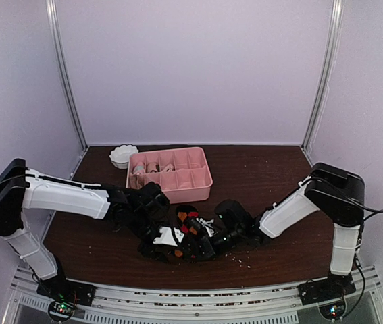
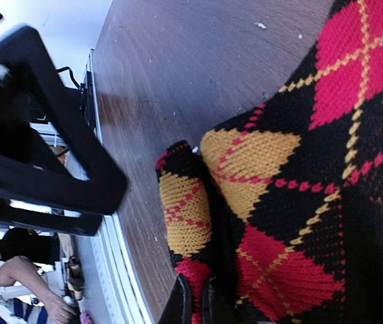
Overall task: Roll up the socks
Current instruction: Roll the sock.
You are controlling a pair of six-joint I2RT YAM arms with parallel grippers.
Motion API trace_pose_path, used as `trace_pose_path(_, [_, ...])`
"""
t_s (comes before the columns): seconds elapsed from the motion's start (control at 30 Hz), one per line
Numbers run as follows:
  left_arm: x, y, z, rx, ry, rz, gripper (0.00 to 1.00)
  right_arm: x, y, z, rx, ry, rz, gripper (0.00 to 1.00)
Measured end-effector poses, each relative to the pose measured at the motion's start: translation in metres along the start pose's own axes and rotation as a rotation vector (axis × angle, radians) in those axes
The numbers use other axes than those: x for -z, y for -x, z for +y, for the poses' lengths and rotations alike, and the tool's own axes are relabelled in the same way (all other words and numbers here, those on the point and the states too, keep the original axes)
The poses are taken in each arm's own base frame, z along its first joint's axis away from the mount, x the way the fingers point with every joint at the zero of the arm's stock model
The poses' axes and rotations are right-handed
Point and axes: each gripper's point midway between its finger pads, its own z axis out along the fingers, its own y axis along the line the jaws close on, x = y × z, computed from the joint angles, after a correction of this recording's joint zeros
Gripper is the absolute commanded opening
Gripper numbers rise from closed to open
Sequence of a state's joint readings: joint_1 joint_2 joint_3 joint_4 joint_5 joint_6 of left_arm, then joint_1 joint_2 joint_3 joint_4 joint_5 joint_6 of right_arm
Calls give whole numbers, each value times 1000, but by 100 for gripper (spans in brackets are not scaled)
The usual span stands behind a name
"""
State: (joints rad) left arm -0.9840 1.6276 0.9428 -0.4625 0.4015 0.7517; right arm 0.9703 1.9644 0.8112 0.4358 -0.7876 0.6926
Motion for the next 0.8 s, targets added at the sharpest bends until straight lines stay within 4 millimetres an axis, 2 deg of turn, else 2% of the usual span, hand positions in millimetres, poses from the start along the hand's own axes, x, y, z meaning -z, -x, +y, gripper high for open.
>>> trace_pose_path(0.2, [-22, -12, 4, -11, -4, 63, 48, 0, 1, 0, -61, 26, -4, 0])
trace_pose_path(0.4, [-28, -9, 16, -28, 35, 72, 45, 0, 1, -1, -89, 50, -11, 0])
trace_pose_path(0.5, [-32, -9, 19, -30, 39, 78, 39, 0, 1, -1, -95, 63, -19, 0])
trace_pose_path(0.63, [-34, -12, 20, -27, 37, 91, 27, 1, 1, -1, -104, 76, -33, 0])
trace_pose_path(0.8, [-36, -14, 23, -33, 45, 108, 22, 4, 2, -2, -123, 87, -55, 0])
